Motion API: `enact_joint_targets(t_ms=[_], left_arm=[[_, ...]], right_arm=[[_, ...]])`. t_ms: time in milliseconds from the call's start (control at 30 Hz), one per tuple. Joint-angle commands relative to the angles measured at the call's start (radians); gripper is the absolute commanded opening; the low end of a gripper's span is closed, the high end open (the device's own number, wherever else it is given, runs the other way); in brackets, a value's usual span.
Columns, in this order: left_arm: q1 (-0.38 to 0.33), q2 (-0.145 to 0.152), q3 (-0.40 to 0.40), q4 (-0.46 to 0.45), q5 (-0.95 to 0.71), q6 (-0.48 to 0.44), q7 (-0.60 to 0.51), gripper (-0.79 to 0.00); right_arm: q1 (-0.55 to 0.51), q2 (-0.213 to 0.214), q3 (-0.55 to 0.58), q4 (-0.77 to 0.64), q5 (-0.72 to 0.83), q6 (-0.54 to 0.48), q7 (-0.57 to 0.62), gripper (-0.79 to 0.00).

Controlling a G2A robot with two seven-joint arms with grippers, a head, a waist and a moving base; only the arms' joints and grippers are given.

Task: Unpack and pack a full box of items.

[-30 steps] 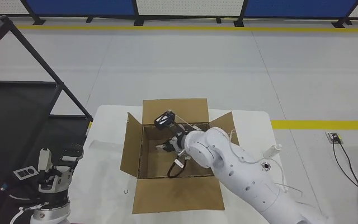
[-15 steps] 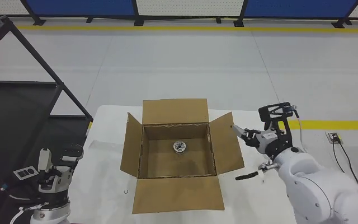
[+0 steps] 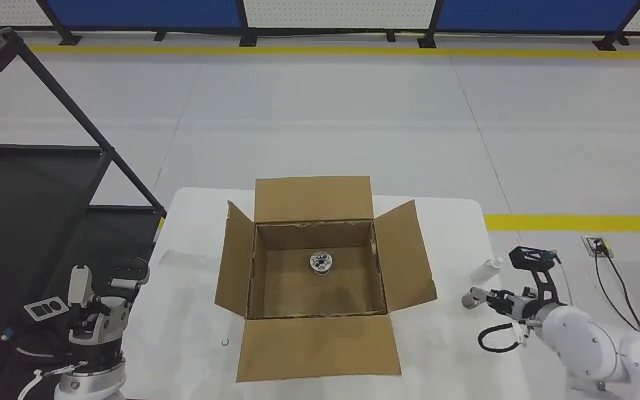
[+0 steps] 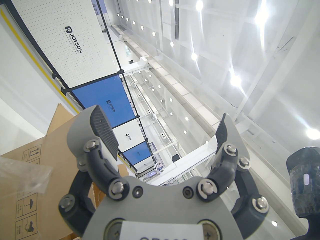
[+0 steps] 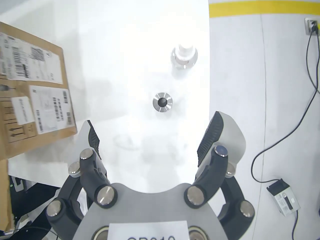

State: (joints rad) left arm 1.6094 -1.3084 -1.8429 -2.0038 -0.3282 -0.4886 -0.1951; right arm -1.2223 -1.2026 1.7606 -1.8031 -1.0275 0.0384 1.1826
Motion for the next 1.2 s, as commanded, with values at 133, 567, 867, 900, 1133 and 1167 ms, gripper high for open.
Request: enact_joint_targets(t_ms=[133, 567, 867, 900, 1133, 1167], left_arm=[[0.000, 0.000, 0.000, 0.000, 0.000, 0.000, 0.000, 0.000], [0.000, 0.000, 0.000, 0.000, 0.000, 0.000, 0.000, 0.000], [0.000, 0.000, 0.000, 0.000, 0.000, 0.000, 0.000, 0.000], [0.000, 0.000, 0.000, 0.000, 0.000, 0.000, 0.000, 0.000], [0.000, 0.000, 0.000, 0.000, 0.000, 0.000, 0.000, 0.000], [0.000, 0.000, 0.000, 0.000, 0.000, 0.000, 0.000, 0.000]], right_arm=[[0.088, 0.002, -0.056, 0.203, -0.001, -0.006, -0.039, 0.000], [0.225, 0.007, -0.142, 0.450, -0.007, -0.028, -0.073, -0.471], [0.237, 0.017, -0.137, 0.468, 0.008, -0.037, -0.089, -0.785], [0.224, 0.019, -0.125, 0.440, 0.017, -0.043, -0.097, -0.785], [0.044, 0.033, -0.013, 0.019, 0.074, -0.034, -0.107, -0.785], [0.019, 0.034, -0.002, -0.048, 0.085, -0.026, -0.105, -0.785]])
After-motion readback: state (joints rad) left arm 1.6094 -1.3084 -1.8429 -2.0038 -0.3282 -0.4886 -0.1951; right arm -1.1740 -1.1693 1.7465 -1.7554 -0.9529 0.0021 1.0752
